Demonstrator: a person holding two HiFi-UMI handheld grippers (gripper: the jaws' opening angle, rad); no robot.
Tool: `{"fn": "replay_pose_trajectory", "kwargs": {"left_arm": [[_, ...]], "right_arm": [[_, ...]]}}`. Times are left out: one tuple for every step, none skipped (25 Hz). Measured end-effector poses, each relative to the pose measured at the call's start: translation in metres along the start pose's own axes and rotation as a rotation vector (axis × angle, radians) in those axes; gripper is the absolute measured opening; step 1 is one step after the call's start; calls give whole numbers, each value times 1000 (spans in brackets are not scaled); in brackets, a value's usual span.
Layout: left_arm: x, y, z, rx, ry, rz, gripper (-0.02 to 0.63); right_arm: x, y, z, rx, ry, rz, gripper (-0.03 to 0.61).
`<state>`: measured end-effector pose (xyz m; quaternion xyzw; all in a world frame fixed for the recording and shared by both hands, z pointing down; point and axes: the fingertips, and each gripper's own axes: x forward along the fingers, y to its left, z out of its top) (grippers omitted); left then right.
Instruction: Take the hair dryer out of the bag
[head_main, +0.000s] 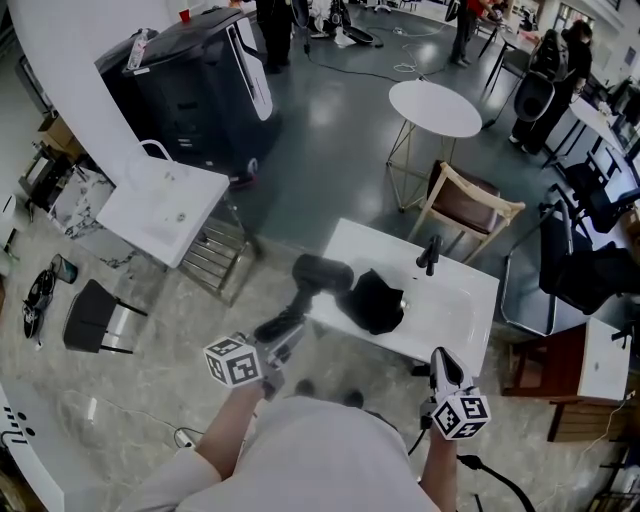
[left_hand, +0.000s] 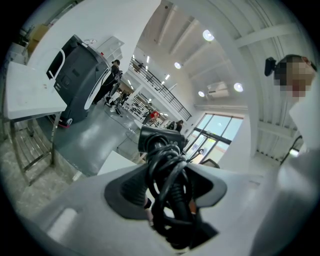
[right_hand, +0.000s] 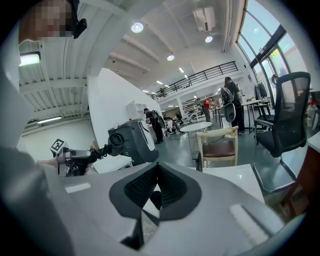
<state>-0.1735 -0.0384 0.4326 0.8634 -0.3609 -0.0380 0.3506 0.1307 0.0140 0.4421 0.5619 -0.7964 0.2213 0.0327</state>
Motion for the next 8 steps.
{"fn": "replay_pose_trajectory", "kwargs": {"left_arm": [[0, 0, 1, 1, 0, -3, 215], [1, 0, 1, 2, 1, -6, 215], [0, 1, 2, 3, 2, -8, 215], [0, 1, 3, 3, 3, -9, 215], [-1, 2, 3, 3, 5, -10, 215], [-2, 2, 4, 3, 7, -10, 215], [-3, 2, 5, 3, 8, -11, 215], [-4, 3, 5, 4, 9, -12, 215]], "right_arm": [[0, 0, 0, 1, -1, -3, 5], [0, 0, 0, 3, -3, -4, 5], [0, 0, 0, 4, -4, -4, 5], [0, 1, -1, 6, -5, -4, 5], [0, 3, -1, 8, -4, -3, 5], [0, 4, -2, 9, -4, -1, 5], [1, 5, -2, 10, -4, 0, 5], [1, 7, -3, 11, -3, 1, 5]]}}
